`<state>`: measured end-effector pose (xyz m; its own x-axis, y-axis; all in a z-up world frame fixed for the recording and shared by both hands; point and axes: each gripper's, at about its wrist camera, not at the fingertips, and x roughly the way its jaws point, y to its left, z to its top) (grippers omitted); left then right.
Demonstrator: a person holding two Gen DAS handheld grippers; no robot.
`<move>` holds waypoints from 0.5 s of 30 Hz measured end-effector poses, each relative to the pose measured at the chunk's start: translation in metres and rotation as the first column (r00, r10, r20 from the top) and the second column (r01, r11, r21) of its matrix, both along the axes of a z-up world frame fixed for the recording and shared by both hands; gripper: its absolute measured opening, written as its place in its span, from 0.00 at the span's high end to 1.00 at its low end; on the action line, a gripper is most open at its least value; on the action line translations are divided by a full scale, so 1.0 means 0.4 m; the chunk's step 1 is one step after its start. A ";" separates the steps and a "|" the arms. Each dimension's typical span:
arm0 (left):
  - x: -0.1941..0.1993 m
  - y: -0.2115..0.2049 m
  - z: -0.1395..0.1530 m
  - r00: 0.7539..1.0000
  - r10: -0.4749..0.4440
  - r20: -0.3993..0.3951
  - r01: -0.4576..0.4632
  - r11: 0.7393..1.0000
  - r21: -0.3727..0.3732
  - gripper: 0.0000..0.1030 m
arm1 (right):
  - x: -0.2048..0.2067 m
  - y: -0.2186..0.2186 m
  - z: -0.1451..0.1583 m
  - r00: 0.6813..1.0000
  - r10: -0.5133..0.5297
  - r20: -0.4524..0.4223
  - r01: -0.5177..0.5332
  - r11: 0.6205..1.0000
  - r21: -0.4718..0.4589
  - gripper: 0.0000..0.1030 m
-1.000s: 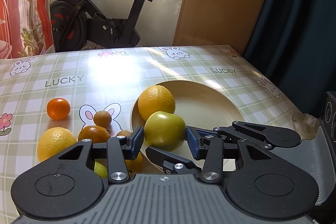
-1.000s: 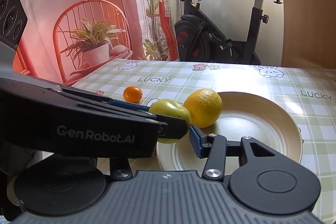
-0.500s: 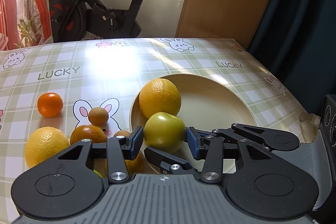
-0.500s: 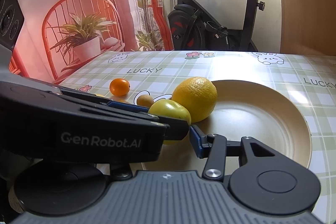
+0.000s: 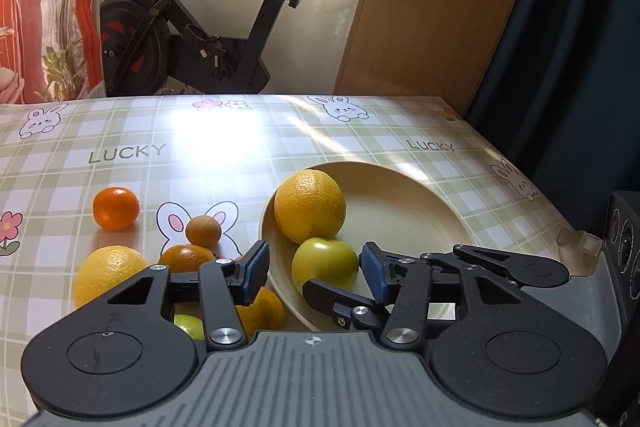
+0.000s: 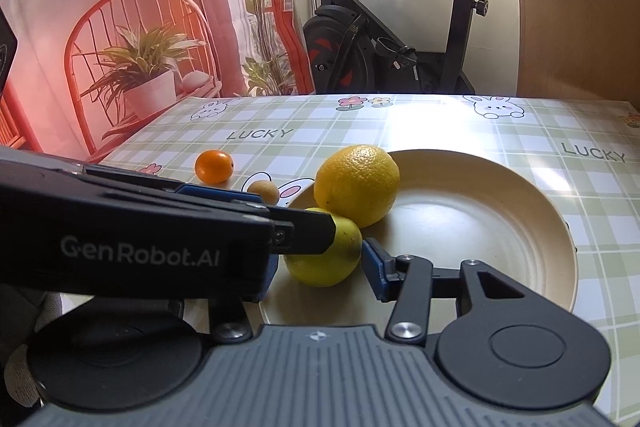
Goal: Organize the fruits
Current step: 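Open the left gripper to release the apple and withdraw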
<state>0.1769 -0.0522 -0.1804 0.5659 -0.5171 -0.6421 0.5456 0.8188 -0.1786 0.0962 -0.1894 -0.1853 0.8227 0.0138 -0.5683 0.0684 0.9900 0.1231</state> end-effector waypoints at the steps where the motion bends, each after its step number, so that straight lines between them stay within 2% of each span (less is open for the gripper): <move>1: -0.005 0.011 0.006 1.000 0.005 0.008 -0.004 1.000 -0.003 0.45 | -0.006 0.002 0.005 1.000 0.000 0.004 0.001 1.000 -0.002 0.52; 10: -0.033 0.173 0.087 0.992 0.083 0.094 -0.083 0.997 -0.005 0.45 | -0.036 0.026 0.055 0.999 0.016 0.040 -0.015 0.999 -0.033 0.52; 15: -0.034 0.298 0.133 0.976 0.174 0.132 -0.174 0.985 -0.008 0.45 | -0.033 0.050 0.088 0.997 0.054 0.063 -0.050 0.997 -0.059 0.52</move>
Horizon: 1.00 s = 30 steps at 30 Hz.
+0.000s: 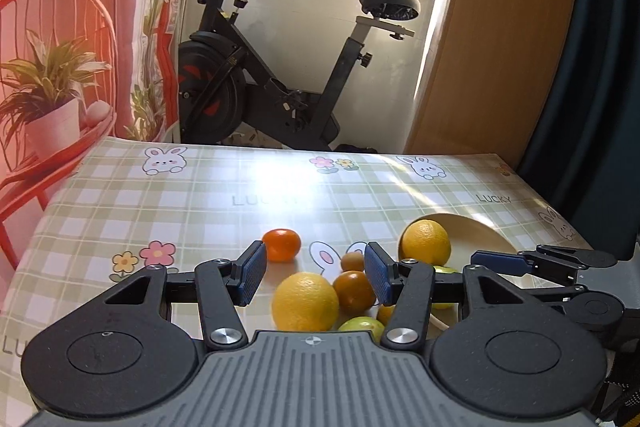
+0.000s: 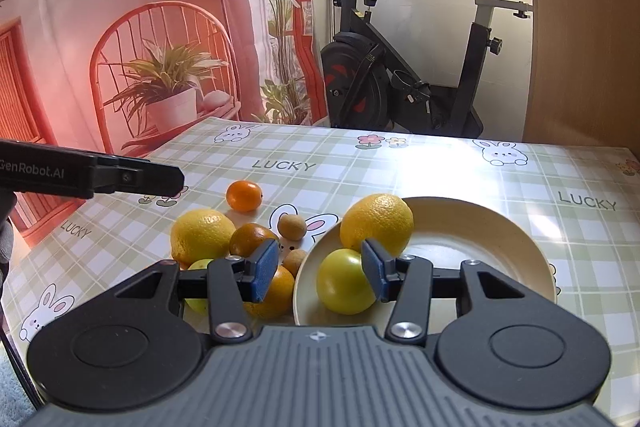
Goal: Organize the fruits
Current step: 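Open the left gripper to release the apple and withdraw, then move the left gripper toward another large yellow orange in the pile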
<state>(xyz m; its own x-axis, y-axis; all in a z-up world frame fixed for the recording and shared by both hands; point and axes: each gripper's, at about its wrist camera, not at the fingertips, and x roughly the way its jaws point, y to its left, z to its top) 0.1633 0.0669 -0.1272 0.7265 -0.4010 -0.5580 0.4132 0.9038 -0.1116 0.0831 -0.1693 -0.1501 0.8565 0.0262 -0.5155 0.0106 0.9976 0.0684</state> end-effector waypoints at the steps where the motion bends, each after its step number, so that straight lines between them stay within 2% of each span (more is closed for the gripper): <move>1: -0.003 0.014 0.004 1.000 0.012 0.004 -0.012 1.000 0.002 0.45 | 0.004 0.007 0.003 1.000 0.007 0.002 -0.007 1.000 -0.003 0.52; 6: 0.005 0.076 0.020 0.998 0.066 0.022 -0.066 0.998 0.021 0.45 | 0.038 0.046 -0.004 0.999 0.052 -0.014 -0.052 0.999 0.001 0.52; 11: 0.001 0.112 0.004 0.997 0.081 0.006 -0.081 0.997 0.002 0.45 | 0.066 0.086 -0.018 0.995 0.094 -0.037 -0.094 0.996 -0.008 0.52; 25: 0.071 0.134 -0.060 0.998 0.030 -0.051 -0.033 0.997 -0.069 0.45 | 0.169 0.205 -0.045 0.973 0.203 -0.105 -0.211 0.975 -0.072 0.52; 30: 0.101 0.125 -0.088 0.995 -0.007 -0.101 -0.005 0.994 -0.113 0.44 | 0.206 0.233 -0.064 0.965 0.222 -0.138 -0.235 0.969 -0.082 0.52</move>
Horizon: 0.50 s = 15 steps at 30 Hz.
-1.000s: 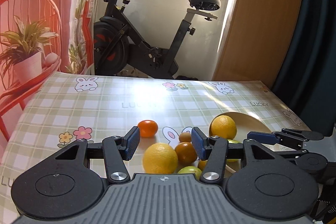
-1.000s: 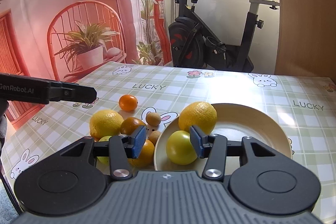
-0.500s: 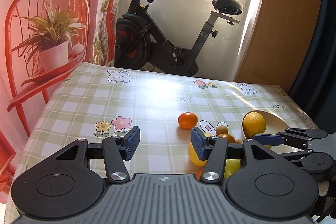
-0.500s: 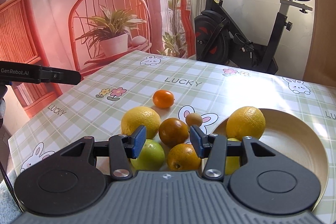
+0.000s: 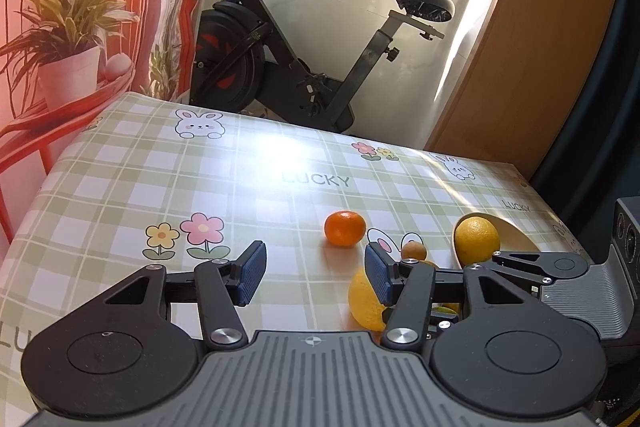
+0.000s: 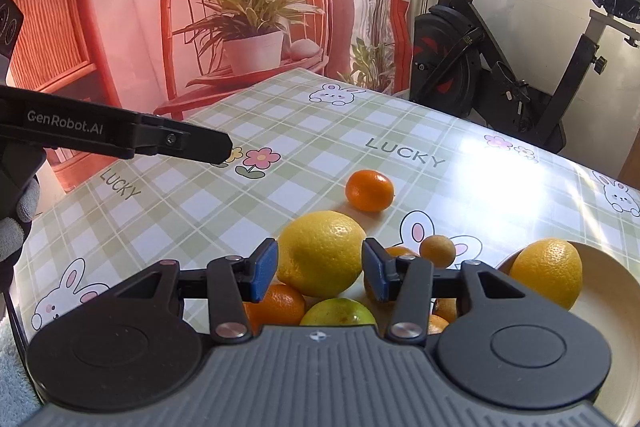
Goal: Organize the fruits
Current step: 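Move the left gripper toward another large yellow orange in the pile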
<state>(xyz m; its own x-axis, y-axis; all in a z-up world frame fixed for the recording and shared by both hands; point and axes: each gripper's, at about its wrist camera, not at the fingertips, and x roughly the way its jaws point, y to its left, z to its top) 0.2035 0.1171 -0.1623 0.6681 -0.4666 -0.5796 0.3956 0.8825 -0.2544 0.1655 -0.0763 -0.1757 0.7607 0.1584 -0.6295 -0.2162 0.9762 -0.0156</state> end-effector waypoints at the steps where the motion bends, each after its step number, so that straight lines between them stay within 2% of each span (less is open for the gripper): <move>1: 0.007 0.000 -0.006 1.000 -0.005 -0.013 0.005 1.000 -0.017 0.44 | 0.007 0.003 -0.005 1.000 -0.002 -0.008 0.002 1.000 0.003 0.51; 8: 0.033 -0.029 -0.035 0.997 -0.053 -0.049 0.051 0.998 -0.031 0.40 | 0.038 0.009 -0.026 0.999 -0.016 -0.029 0.016 1.000 0.000 0.40; 15: 0.046 -0.068 -0.065 0.988 -0.124 -0.097 0.119 0.991 -0.053 0.33 | 0.055 0.018 -0.034 0.999 -0.026 -0.019 0.026 1.000 -0.011 0.38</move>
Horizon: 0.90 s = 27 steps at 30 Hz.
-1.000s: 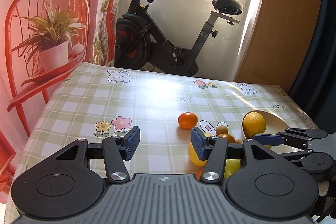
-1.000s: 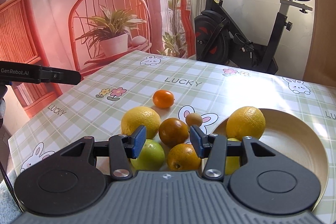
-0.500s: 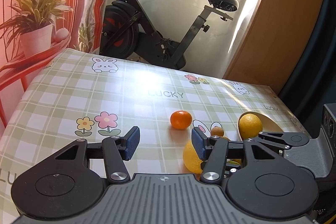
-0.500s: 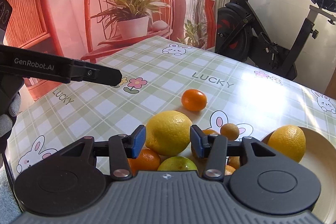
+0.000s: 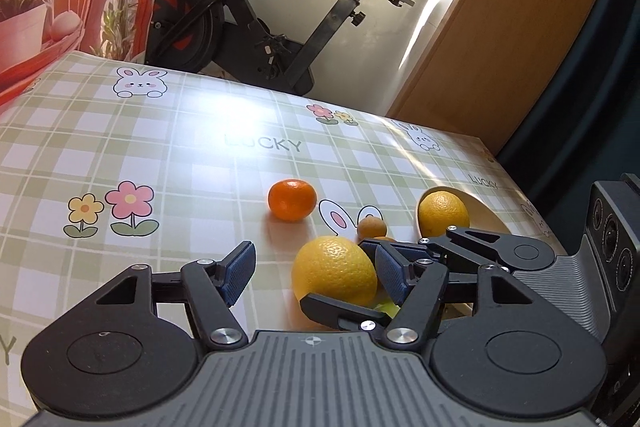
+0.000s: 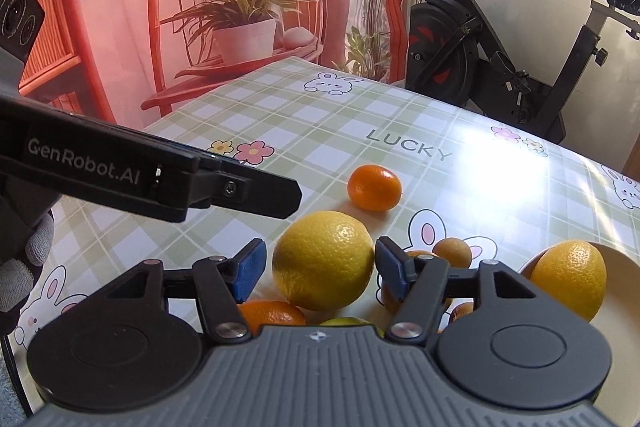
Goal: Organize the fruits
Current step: 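Move the left gripper toward another large yellow orange in the pile, then close the left gripper around the large yellow orange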
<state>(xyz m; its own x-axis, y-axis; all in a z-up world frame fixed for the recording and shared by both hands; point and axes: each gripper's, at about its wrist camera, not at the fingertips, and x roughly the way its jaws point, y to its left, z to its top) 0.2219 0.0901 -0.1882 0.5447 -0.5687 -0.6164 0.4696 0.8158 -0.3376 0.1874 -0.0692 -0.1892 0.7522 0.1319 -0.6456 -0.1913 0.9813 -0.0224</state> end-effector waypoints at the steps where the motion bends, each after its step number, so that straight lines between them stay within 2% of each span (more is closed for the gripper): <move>1: 0.003 -0.009 -0.006 1.000 -0.004 -0.006 0.005 1.000 0.008 0.33 | 0.001 0.000 -0.001 1.000 0.000 0.001 0.000 1.000 -0.001 0.38; 6: 0.026 -0.029 -0.036 0.998 -0.008 -0.063 0.010 0.999 0.034 0.32 | 0.000 0.003 -0.002 1.000 0.008 0.006 -0.008 1.000 -0.012 0.38; 10: 0.047 -0.039 -0.057 0.992 -0.021 -0.128 0.021 1.000 0.001 0.34 | 0.000 0.006 -0.003 1.000 0.007 0.006 -0.007 1.000 -0.015 0.38; 14: 0.050 -0.037 -0.065 0.992 -0.022 -0.123 0.020 1.000 -0.018 0.38 | 0.001 0.009 -0.004 1.000 0.012 0.004 -0.012 1.000 -0.027 0.38; 27: 0.050 0.006 -0.062 0.993 0.005 -0.121 -0.013 0.998 -0.065 0.38 | 0.014 0.014 -0.020 0.999 0.024 -0.032 -0.024 0.999 -0.026 0.41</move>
<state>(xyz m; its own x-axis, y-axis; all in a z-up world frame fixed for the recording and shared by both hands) 0.2419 0.0925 -0.2128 0.4738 -0.6053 -0.6396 0.4146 0.7941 -0.4444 0.1930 -0.0634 -0.1972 0.7284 0.1323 -0.6722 -0.2157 0.9756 -0.0417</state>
